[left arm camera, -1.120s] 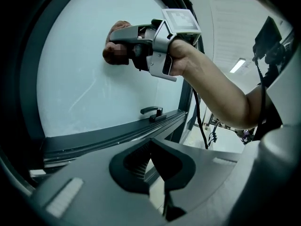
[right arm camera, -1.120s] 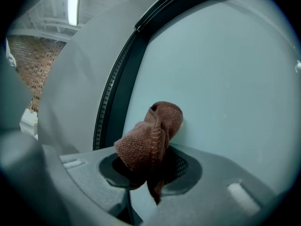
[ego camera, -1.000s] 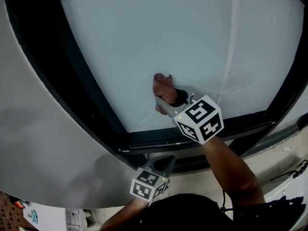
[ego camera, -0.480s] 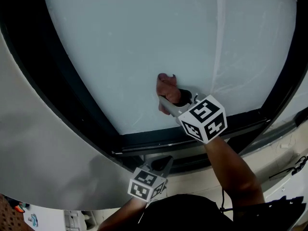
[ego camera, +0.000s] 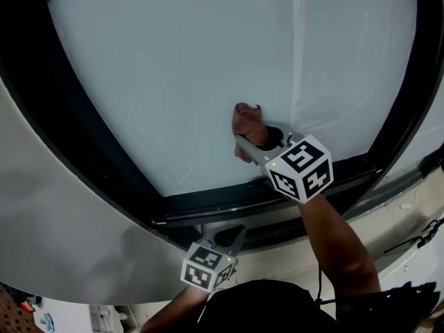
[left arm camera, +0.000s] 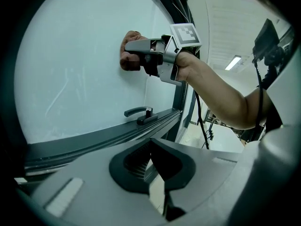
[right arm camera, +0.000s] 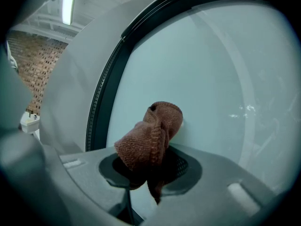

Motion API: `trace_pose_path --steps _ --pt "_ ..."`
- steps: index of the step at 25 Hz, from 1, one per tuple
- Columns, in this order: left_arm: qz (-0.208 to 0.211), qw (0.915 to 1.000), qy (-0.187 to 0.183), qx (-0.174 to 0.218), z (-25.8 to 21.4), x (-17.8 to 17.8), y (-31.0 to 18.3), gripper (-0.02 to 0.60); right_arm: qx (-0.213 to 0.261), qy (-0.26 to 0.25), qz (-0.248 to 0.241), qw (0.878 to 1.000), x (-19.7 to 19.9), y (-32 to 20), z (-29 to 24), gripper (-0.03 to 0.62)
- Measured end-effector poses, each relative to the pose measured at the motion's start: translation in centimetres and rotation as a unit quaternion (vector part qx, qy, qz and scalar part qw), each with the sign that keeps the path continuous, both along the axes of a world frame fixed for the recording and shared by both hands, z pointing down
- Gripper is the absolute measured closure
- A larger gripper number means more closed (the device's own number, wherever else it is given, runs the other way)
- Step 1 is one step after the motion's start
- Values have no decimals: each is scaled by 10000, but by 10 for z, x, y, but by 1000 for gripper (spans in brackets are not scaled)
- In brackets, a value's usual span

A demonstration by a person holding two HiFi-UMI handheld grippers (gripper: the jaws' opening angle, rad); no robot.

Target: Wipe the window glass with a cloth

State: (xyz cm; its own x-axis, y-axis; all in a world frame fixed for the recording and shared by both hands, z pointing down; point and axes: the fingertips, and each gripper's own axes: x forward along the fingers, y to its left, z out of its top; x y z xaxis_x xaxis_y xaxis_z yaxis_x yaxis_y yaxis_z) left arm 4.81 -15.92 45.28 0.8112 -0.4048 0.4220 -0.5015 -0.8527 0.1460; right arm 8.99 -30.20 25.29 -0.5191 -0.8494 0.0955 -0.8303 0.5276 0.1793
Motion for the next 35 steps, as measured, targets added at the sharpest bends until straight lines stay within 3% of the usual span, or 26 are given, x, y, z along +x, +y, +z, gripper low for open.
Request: trace_pose_path --steps 18,35 --pt "72 10000 41 -25 4 30 11 565 -39 -152 463 9988 75 10 0 487" --pt "40 9999 54 -114 8 22 12 565 8 -240 833 9962 91 13 2 487"
